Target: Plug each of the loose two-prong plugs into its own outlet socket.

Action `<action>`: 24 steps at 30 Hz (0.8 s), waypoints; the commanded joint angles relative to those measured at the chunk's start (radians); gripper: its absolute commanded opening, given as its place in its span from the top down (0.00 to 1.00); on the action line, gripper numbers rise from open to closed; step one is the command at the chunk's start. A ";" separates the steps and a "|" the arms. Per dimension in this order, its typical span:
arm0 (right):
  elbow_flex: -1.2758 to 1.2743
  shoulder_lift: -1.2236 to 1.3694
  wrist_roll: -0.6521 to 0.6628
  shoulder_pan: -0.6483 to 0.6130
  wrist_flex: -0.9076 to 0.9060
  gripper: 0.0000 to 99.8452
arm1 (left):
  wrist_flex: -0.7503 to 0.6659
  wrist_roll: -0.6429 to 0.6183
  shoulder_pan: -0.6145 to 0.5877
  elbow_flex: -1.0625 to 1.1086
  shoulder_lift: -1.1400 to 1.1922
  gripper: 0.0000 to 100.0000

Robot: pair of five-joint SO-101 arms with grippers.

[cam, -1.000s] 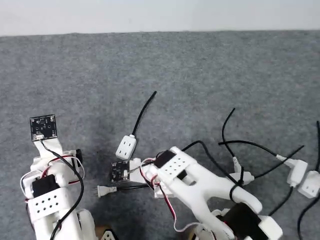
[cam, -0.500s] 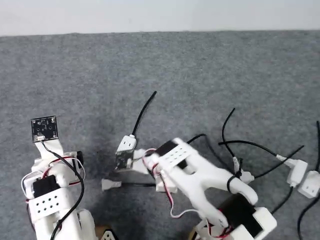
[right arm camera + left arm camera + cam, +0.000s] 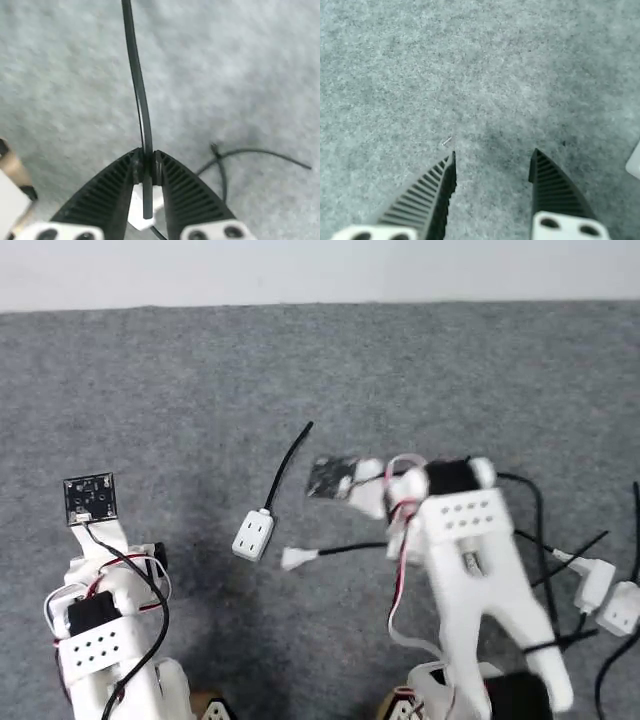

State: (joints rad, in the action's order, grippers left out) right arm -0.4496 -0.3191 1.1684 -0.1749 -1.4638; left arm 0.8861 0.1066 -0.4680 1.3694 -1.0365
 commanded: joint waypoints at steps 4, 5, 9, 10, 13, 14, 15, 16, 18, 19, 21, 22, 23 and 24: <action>0.233 0.351 0.061 0.053 0.113 0.99 | -0.032 0.008 -0.002 -0.008 -0.012 0.77; 0.279 0.414 0.061 0.053 0.130 0.99 | -0.032 0.008 -0.002 -0.008 -0.012 0.77; 0.496 0.628 0.025 0.056 0.134 0.95 | -0.032 0.008 -0.002 -0.007 -0.012 0.77; 0.555 0.673 -0.014 0.056 0.119 0.92 | -0.032 0.008 -0.002 -0.007 -0.012 0.77; 0.727 0.769 -0.130 0.056 0.038 0.81 | -0.035 0.008 0.000 -0.002 -0.012 0.77; 0.779 0.791 -0.158 0.056 0.004 0.79 | -0.035 0.008 0.000 -0.001 -0.012 0.77; 0.829 0.805 -0.184 0.054 -0.030 0.78 | -0.035 0.008 0.000 -0.001 -0.012 0.77; 0.873 0.814 -0.212 0.053 -0.068 0.77 | -0.035 0.008 0.000 -0.001 -0.012 0.77; 0.953 0.819 -0.301 0.041 -0.153 0.77 | -0.035 0.009 0.000 0.001 -0.012 0.77; 0.991 0.817 -0.358 0.028 -0.200 0.77 | -0.035 0.009 0.000 0.001 -0.012 0.77; 1.059 0.817 -0.462 -0.007 -0.308 0.78 | -0.035 0.011 0.000 0.001 -0.012 0.77; 1.073 0.819 -0.514 -0.033 -0.338 0.80 | -0.035 0.011 0.000 0.001 -0.012 0.77; 1.068 0.817 -0.585 -0.056 -0.337 0.82 | -0.035 0.011 0.003 0.001 -0.012 0.77; 1.054 0.817 -0.677 -0.076 -0.332 0.85 | -0.035 0.012 0.011 0.002 -0.012 0.77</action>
State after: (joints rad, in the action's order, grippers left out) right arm 0.5478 0.5109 0.6928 -0.1887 -1.7476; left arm 0.8815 0.1097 -0.4695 1.3771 -1.0365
